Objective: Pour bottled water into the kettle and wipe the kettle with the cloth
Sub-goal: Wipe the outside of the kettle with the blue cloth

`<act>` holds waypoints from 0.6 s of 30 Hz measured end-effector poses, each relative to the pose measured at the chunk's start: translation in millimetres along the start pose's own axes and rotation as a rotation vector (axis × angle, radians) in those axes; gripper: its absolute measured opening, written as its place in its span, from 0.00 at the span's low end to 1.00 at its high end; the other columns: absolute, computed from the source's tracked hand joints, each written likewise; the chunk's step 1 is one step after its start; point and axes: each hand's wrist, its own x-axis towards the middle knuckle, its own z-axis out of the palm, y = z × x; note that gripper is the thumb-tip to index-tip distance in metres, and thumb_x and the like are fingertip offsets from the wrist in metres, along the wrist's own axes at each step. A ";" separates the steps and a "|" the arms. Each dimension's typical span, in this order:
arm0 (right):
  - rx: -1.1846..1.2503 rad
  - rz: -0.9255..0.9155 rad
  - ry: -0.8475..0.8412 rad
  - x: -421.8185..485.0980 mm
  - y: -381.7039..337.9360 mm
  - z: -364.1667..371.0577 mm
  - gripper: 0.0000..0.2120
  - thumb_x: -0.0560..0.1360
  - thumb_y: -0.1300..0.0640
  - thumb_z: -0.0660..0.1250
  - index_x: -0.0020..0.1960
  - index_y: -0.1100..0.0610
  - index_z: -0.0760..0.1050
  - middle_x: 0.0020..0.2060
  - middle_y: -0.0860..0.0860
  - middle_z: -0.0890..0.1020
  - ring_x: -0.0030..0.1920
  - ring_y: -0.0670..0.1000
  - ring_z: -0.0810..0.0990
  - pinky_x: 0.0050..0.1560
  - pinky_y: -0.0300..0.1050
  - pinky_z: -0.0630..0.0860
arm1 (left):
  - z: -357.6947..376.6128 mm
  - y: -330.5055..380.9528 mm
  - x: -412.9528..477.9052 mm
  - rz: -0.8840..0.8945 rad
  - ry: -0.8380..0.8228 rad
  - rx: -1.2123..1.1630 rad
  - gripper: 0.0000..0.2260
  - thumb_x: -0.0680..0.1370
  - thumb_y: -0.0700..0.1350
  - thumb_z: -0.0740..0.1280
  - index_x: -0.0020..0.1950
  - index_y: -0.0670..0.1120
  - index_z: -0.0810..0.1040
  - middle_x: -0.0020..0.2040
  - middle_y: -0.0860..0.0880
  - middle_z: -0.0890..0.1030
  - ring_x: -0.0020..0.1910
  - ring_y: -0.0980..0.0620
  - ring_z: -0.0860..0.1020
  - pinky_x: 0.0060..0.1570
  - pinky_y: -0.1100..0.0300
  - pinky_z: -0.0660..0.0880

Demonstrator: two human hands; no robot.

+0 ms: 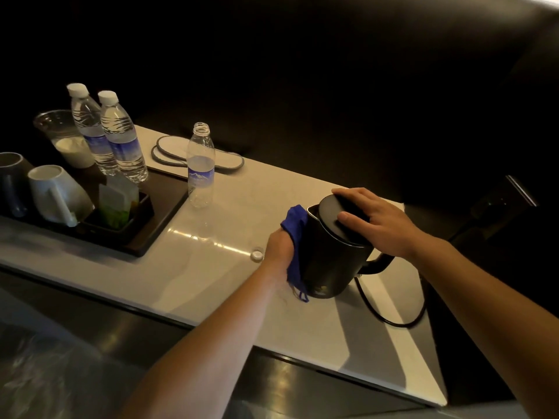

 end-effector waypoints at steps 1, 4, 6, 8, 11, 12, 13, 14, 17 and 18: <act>0.003 -0.010 -0.008 0.9 0.5 -1.2 0.28 0.75 0.23 0.52 0.74 0.25 0.55 0.69 0.33 0.65 0.65 0.47 0.69 0.57 0.54 0.78 | -1.2 10.2 -3.4 0.009 -0.042 -0.073 0.18 0.81 0.61 0.62 0.57 0.49 0.83 0.53 0.43 0.86 0.57 0.42 0.82 0.58 0.48 0.77; -0.015 -0.031 0.010 2.8 2.6 -0.7 0.26 0.76 0.24 0.53 0.73 0.23 0.54 0.69 0.31 0.64 0.64 0.43 0.66 0.58 0.51 0.75 | 0.4 28.5 -2.8 0.192 -0.126 -0.234 0.19 0.80 0.63 0.62 0.58 0.51 0.83 0.50 0.47 0.88 0.52 0.45 0.84 0.53 0.51 0.78; -0.022 -0.050 0.026 2.7 2.8 0.5 0.25 0.77 0.25 0.54 0.73 0.23 0.54 0.68 0.24 0.61 0.66 0.40 0.62 0.60 0.49 0.69 | 7.2 34.8 -4.3 0.214 -0.240 -0.196 0.22 0.82 0.61 0.60 0.63 0.47 0.81 0.52 0.44 0.86 0.50 0.45 0.84 0.54 0.50 0.79; -0.026 -0.071 0.037 3.3 2.9 1.3 0.26 0.77 0.26 0.54 0.74 0.24 0.55 0.67 0.19 0.55 0.66 0.39 0.60 0.60 0.47 0.66 | 13.1 37.8 -4.0 0.184 -0.350 -0.149 0.21 0.84 0.58 0.59 0.65 0.44 0.79 0.51 0.44 0.86 0.50 0.44 0.83 0.54 0.51 0.79; -0.032 -0.074 0.053 4.6 4.3 2.1 0.26 0.77 0.26 0.55 0.74 0.25 0.57 0.69 0.22 0.55 0.67 0.40 0.61 0.61 0.48 0.68 | 15.3 43.9 2.9 0.104 -0.354 -0.070 0.20 0.80 0.62 0.62 0.55 0.50 0.86 0.47 0.46 0.88 0.47 0.46 0.85 0.47 0.55 0.81; -0.036 -0.071 0.057 4.6 5.0 2.6 0.26 0.77 0.26 0.55 0.74 0.25 0.57 0.70 0.25 0.57 0.67 0.41 0.61 0.61 0.49 0.69 | 15.1 43.8 4.6 0.061 -0.392 -0.066 0.21 0.77 0.65 0.66 0.51 0.51 0.88 0.46 0.46 0.88 0.45 0.47 0.86 0.44 0.56 0.82; -0.041 -0.064 0.059 4.4 5.2 3.3 0.26 0.77 0.26 0.54 0.74 0.25 0.57 0.70 0.27 0.59 0.67 0.41 0.62 0.62 0.50 0.70 | 14.4 42.2 5.6 0.025 -0.417 -0.070 0.20 0.75 0.66 0.68 0.48 0.51 0.89 0.44 0.46 0.88 0.42 0.47 0.86 0.42 0.56 0.82; -0.046 -0.053 0.060 4.3 5.2 3.7 0.26 0.77 0.26 0.54 0.74 0.25 0.56 0.71 0.29 0.60 0.67 0.42 0.62 0.62 0.51 0.70 | 13.7 39.0 8.1 -0.009 -0.396 -0.068 0.20 0.73 0.65 0.69 0.46 0.51 0.89 0.43 0.45 0.87 0.41 0.47 0.86 0.42 0.56 0.82; -0.048 -0.020 0.056 4.7 3.1 3.5 0.26 0.76 0.24 0.54 0.73 0.24 0.56 0.71 0.31 0.61 0.67 0.41 0.61 0.62 0.52 0.71 | 9.0 25.8 14.3 -0.071 -0.260 -0.052 0.18 0.77 0.60 0.66 0.46 0.48 0.87 0.44 0.43 0.85 0.45 0.44 0.82 0.49 0.55 0.79; -0.045 -0.011 0.052 4.7 2.5 3.3 0.27 0.76 0.24 0.54 0.73 0.24 0.56 0.72 0.31 0.61 0.67 0.41 0.61 0.62 0.51 0.71 | 7.8 20.6 13.3 -0.071 -0.244 -0.085 0.17 0.76 0.59 0.67 0.46 0.48 0.86 0.44 0.43 0.85 0.44 0.44 0.82 0.49 0.57 0.80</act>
